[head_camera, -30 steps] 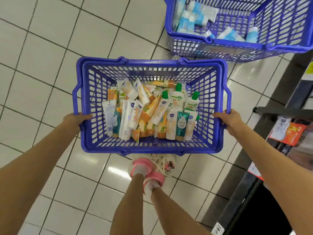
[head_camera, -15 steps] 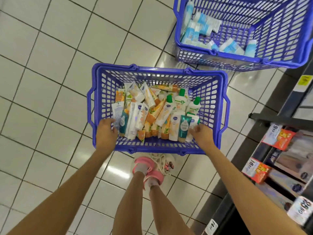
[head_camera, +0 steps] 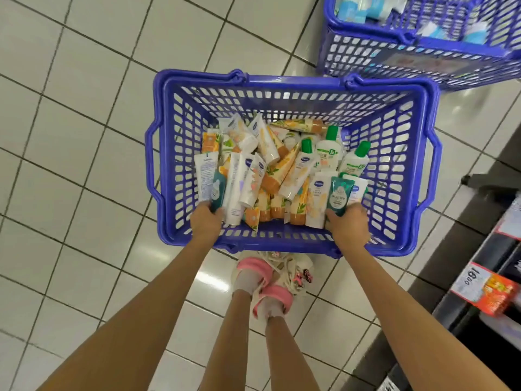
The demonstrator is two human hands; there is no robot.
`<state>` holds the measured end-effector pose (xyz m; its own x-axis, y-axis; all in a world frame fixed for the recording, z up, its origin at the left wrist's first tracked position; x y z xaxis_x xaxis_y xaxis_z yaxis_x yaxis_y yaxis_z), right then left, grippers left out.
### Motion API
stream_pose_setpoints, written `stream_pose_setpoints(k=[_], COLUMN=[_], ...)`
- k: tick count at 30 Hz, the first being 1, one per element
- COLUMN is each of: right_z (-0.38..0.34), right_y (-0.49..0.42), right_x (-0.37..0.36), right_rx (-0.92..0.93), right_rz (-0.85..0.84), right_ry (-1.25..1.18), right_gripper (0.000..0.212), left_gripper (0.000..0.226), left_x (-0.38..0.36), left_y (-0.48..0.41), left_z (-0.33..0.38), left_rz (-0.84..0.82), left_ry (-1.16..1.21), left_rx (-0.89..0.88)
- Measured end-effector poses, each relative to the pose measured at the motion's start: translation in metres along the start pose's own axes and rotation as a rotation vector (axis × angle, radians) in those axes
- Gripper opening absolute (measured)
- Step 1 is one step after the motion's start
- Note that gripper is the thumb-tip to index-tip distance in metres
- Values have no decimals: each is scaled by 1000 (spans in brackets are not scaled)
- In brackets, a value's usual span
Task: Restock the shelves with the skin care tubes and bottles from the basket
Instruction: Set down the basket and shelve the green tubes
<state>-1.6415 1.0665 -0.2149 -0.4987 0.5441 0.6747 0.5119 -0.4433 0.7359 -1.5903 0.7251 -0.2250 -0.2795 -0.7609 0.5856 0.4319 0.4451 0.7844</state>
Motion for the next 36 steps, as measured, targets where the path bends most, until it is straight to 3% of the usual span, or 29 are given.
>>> stream_pose_setpoints(k=[7,12,21,26,30,36], right_z=[23,16,4,-3,-11,11], right_y=[-7,-10,16,61,104,164], right_x=[8,7,11,41,93,184], right_rx=[-11,43,77,-42,54,149], right_rz=[-32,-105,-192,-378,-469,-431], right_ry=[-402,-568,-884,-1125,-1241,-1572], right_gripper=[41,36,46,26,9,15], left_gripper=[38,40,51,38,38,34], left_x=[0,1,1,22,29,27], left_y=[-19,-23,7,68,133,242], left_z=[-14,-19,-1,63,134,249], left_rz=[47,-68,-196,-229,-396,-603], left_ry=[112,114,142,194,133,62], left_rx=[117,101,54,-119,-293,-584])
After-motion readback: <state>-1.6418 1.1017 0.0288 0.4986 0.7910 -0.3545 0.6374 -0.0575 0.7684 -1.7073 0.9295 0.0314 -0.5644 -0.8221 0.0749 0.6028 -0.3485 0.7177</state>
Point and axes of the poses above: each hand's wrist, its own y-axis away from the middle knuckle, its own x-axis out of the back of the hand, z = x × y, the point moved 9 cm from there along -y, towards the middle knuckle, and after that the axes turned 5 degrees about -z, right-handed, at the moved point
